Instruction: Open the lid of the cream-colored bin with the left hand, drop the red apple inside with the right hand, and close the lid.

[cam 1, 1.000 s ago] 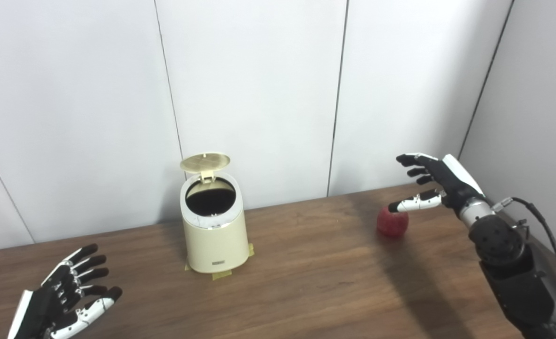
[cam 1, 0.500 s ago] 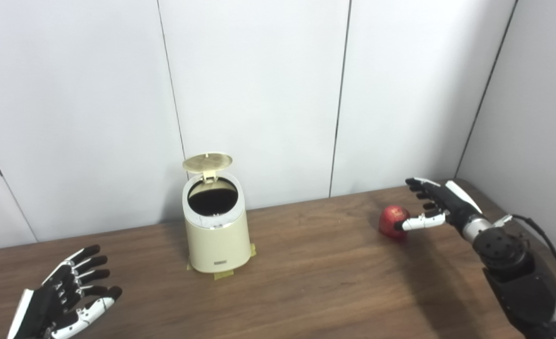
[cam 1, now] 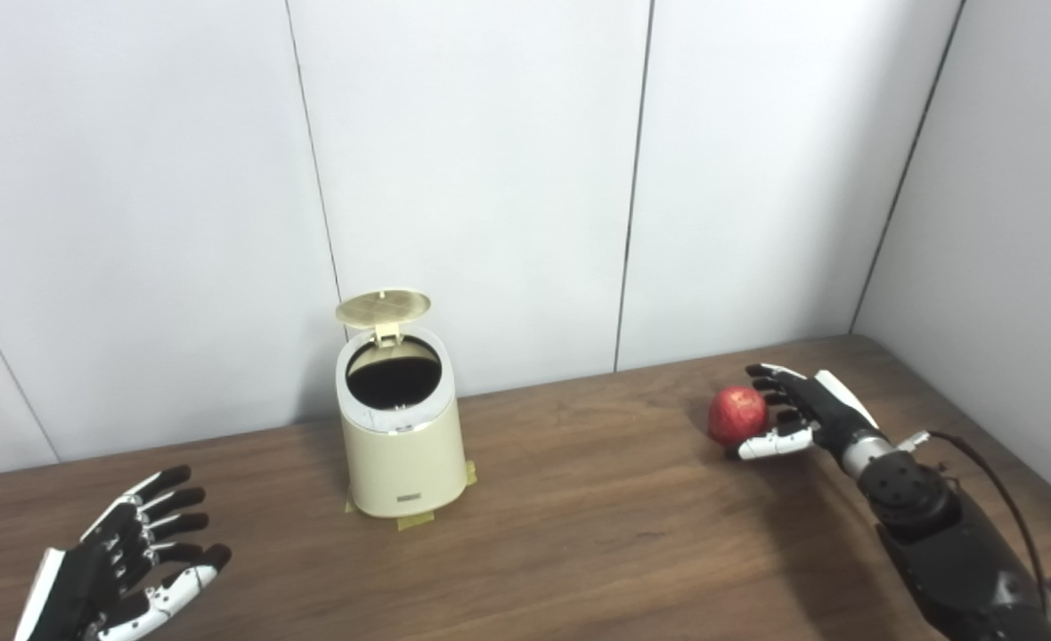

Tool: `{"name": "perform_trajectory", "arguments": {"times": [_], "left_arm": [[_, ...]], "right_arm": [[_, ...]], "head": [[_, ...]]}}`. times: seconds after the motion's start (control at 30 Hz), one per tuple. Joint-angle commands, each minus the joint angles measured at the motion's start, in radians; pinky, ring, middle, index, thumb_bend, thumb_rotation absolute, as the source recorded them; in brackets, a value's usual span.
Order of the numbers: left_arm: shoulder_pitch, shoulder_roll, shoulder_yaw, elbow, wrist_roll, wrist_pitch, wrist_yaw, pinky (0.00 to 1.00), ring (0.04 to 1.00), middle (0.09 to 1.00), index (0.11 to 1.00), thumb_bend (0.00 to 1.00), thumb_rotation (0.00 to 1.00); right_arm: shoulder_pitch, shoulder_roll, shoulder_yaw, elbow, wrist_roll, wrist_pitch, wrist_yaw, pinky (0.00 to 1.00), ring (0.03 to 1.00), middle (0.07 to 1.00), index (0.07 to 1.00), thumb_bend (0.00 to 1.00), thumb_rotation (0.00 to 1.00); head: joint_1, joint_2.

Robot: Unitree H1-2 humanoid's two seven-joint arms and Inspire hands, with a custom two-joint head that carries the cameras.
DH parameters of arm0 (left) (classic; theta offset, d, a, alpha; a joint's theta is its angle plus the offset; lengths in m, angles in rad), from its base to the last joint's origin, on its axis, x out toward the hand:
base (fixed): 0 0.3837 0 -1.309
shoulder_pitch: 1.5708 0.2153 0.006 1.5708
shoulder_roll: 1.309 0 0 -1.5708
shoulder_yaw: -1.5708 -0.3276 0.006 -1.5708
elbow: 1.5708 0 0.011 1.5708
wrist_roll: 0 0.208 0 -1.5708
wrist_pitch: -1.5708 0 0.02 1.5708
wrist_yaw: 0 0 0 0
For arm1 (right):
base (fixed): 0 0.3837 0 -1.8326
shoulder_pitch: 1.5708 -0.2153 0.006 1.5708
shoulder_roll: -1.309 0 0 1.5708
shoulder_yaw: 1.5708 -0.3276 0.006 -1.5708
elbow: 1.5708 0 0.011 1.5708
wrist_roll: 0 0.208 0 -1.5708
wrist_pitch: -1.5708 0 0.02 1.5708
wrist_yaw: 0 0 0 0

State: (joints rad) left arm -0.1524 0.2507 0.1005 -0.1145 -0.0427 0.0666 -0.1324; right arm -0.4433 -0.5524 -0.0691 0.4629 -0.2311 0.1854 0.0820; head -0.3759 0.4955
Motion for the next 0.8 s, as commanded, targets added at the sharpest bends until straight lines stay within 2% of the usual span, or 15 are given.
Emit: {"name": "perform_trajectory", "arguments": {"times": [0.0, 0.17, 0.23, 0.33, 0.37, 0.4, 0.43, 0.5, 0.53, 0.6, 0.77], "left_arm": [[-0.031, 0.014, -0.001, -0.03, 0.007, -0.013, 0.002, 0.62, 0.72, 0.772, 0.835, 0.58, 0.0], [-0.03, 0.015, -0.007, -0.031, 0.018, -0.017, 0.003, 0.61, 0.719, 0.776, 0.838, 0.57, 0.0], [-0.03, 0.014, -0.008, -0.03, 0.017, -0.021, 0.003, 0.6, 0.713, 0.774, 0.838, 0.57, 0.0], [-0.031, 0.013, -0.007, -0.027, 0.01, -0.021, 0.0, 0.6, 0.716, 0.776, 0.838, 0.56, 0.0], [-0.031, 0.014, -0.007, -0.025, 0.009, -0.02, 0.0, 0.59, 0.715, 0.775, 0.838, 0.56, 0.0], [-0.031, 0.015, -0.008, -0.024, 0.012, -0.021, -0.001, 0.59, 0.714, 0.777, 0.84, 0.56, 0.0], [-0.03, 0.016, -0.009, -0.021, 0.013, -0.025, -0.001, 0.59, 0.714, 0.778, 0.84, 0.56, 0.0], [-0.03, 0.017, -0.01, -0.015, 0.012, -0.034, -0.002, 0.58, 0.714, 0.779, 0.84, 0.55, 0.0], [-0.03, 0.017, -0.01, -0.014, 0.01, -0.036, -0.003, 0.58, 0.712, 0.778, 0.838, 0.55, 0.0], [-0.029, 0.019, -0.012, -0.011, 0.012, -0.04, -0.005, 0.57, 0.713, 0.781, 0.843, 0.55, 0.0], [-0.031, 0.025, -0.013, 0.001, 0.007, -0.05, -0.014, 0.57, 0.714, 0.786, 0.844, 0.54, 0.0]], "right_arm": [[-0.051, -0.011, 0.011, 0.026, -0.005, -0.037, -0.01, 0.78, 0.867, 0.878, 0.865, 0.83, 0.15], [-0.066, -0.007, 0.026, 0.073, -0.008, -0.068, -0.032, 0.77, 0.848, 0.853, 0.832, 0.84, 0.16], [-0.071, -0.012, 0.038, 0.097, -0.014, -0.107, -0.038, 0.77, 0.815, 0.787, 0.792, 0.83, 0.14], [-0.082, -0.026, 0.065, 0.146, -0.043, -0.172, -0.056, 0.73, 0.709, 0.663, 0.671, 0.78, 0.09], [-0.084, -0.029, 0.074, 0.155, -0.056, -0.186, -0.068, 0.7, 0.675, 0.639, 0.584, 0.65, 0.11], [-0.085, -0.033, 0.084, 0.162, -0.068, -0.204, -0.078, 0.67, 0.641, 0.613, 0.528, 0.58, 0.12], [-0.086, -0.037, 0.093, 0.172, -0.079, -0.228, -0.087, 0.62, 0.599, 0.567, 0.5, 0.55, 0.06], [-0.088, -0.039, 0.106, 0.184, -0.098, -0.243, -0.107, 0.49, 0.477, 0.504, 0.493, 0.53, 0.01], [-0.089, -0.041, 0.114, 0.185, -0.11, -0.246, -0.118, 0.46, 0.45, 0.49, 0.502, 0.52, 0.01], [-0.088, -0.042, 0.122, 0.186, -0.119, -0.251, -0.137, 0.44, 0.423, 0.476, 0.52, 0.52, 0.0], [-0.087, -0.039, 0.126, 0.183, -0.124, -0.261, -0.163, 0.46, 0.437, 0.465, 0.524, 0.52, 0.0]], "head": [[0.001, 0.002], [0.007, 0.006], [0.009, 0.008], [0.013, 0.012], [0.013, 0.012], [0.013, 0.012], [0.013, 0.012], [0.013, 0.012], [0.013, 0.012], [0.013, 0.012], [0.021, 0.02]]}}
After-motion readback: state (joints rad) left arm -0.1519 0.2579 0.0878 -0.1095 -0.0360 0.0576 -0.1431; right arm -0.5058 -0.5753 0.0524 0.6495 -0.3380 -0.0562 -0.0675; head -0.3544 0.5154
